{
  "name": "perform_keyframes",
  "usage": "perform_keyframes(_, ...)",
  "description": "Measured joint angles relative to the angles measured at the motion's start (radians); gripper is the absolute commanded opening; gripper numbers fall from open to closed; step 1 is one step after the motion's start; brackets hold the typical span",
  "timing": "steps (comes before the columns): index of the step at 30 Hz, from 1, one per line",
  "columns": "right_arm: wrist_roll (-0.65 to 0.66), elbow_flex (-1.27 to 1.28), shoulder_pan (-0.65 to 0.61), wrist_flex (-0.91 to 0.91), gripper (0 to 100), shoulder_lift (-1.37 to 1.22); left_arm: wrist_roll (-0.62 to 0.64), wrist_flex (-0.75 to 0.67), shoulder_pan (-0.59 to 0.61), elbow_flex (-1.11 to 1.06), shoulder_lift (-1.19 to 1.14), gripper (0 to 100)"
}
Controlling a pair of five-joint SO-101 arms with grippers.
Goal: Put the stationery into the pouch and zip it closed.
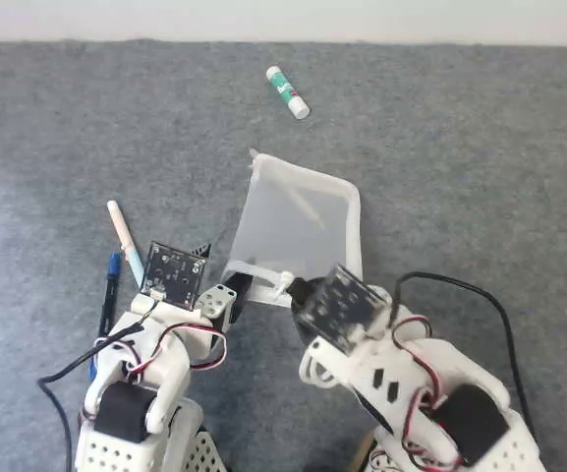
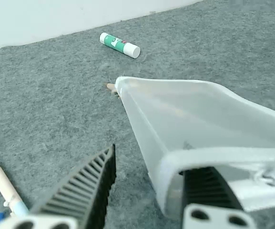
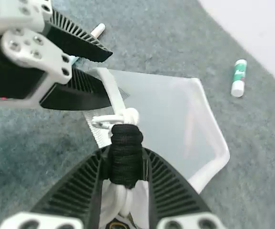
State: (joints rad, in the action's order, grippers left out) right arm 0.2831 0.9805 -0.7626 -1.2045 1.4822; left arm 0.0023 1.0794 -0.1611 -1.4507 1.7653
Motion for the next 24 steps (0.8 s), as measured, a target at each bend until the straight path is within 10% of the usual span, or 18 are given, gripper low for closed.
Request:
perform_keyframes(9, 0.038, 0.0, -0.026, 0.0, 0.7, 0.051, 0.0, -0.02, 0.069, 0.0, 0.0, 1)
perform_keyframes(24, 0.04, 0.026, 0.018, 0.0, 0.7, 0.054, -0.017, -0.037, 0.226, 0.002, -0.008, 1)
